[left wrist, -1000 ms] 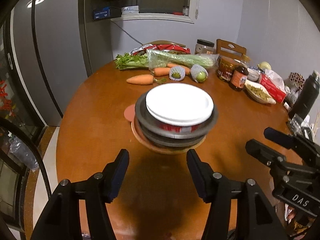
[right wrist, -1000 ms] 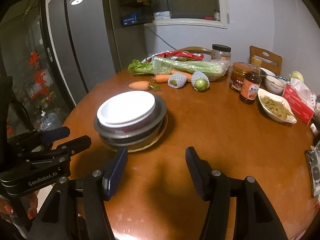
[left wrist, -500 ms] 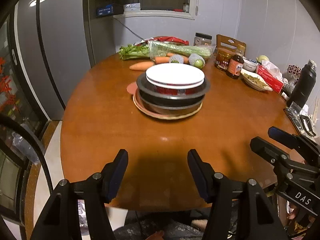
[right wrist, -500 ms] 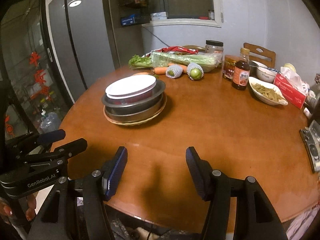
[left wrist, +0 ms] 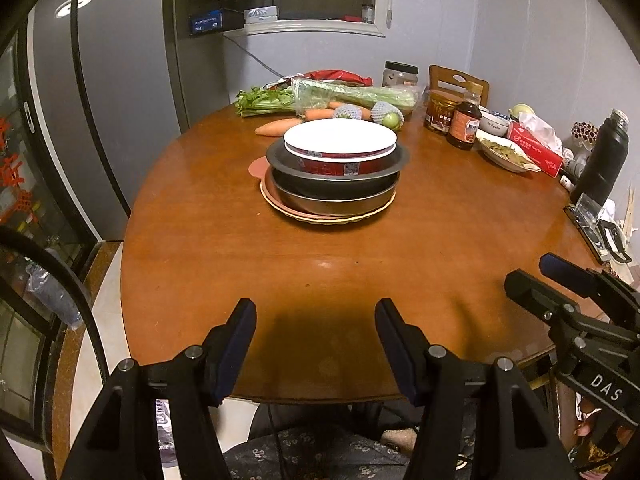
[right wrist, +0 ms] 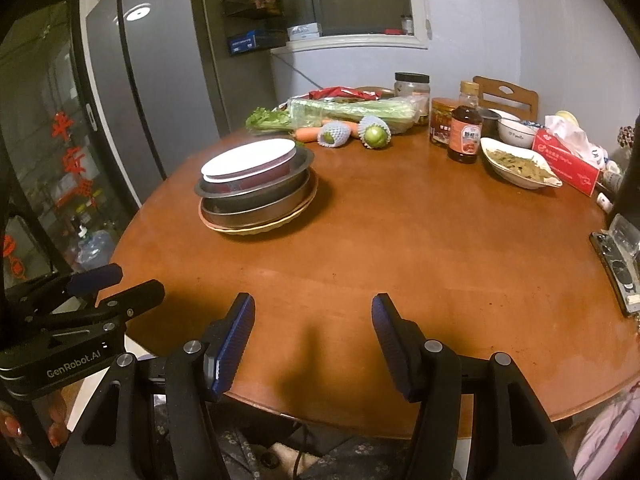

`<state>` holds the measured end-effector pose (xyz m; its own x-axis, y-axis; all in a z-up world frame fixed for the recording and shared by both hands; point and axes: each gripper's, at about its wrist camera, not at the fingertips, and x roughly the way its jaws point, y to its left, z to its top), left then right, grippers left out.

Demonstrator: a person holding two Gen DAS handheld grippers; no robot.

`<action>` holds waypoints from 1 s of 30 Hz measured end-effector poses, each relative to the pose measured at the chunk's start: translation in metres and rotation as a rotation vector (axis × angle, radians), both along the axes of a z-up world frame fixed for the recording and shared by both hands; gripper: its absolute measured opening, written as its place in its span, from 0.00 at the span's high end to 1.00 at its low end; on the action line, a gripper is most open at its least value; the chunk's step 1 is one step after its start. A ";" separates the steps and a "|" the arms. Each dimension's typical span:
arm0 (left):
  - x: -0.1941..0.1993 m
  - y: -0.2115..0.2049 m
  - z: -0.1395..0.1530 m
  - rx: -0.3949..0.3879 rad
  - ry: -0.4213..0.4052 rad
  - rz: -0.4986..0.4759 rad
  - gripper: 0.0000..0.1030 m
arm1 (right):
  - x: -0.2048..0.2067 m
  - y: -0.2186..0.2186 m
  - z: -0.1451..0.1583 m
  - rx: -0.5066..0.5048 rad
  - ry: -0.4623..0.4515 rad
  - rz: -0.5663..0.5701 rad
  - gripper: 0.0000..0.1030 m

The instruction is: Organize plates and bowls

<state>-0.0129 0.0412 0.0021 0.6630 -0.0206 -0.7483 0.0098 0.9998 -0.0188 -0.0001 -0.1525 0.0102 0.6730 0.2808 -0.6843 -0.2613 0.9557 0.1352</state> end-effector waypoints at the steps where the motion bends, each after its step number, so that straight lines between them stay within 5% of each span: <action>1: 0.000 0.000 0.000 -0.001 0.001 -0.002 0.40 | 0.000 0.000 0.001 0.000 -0.003 -0.002 0.39; 30: 0.005 0.003 -0.007 -0.006 0.007 -0.004 0.40 | 0.002 0.003 -0.007 -0.005 0.015 0.005 0.39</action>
<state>-0.0081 0.0438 -0.0052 0.6575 -0.0281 -0.7529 0.0140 0.9996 -0.0250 0.0020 -0.1493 0.0033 0.6609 0.2805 -0.6960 -0.2640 0.9551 0.1342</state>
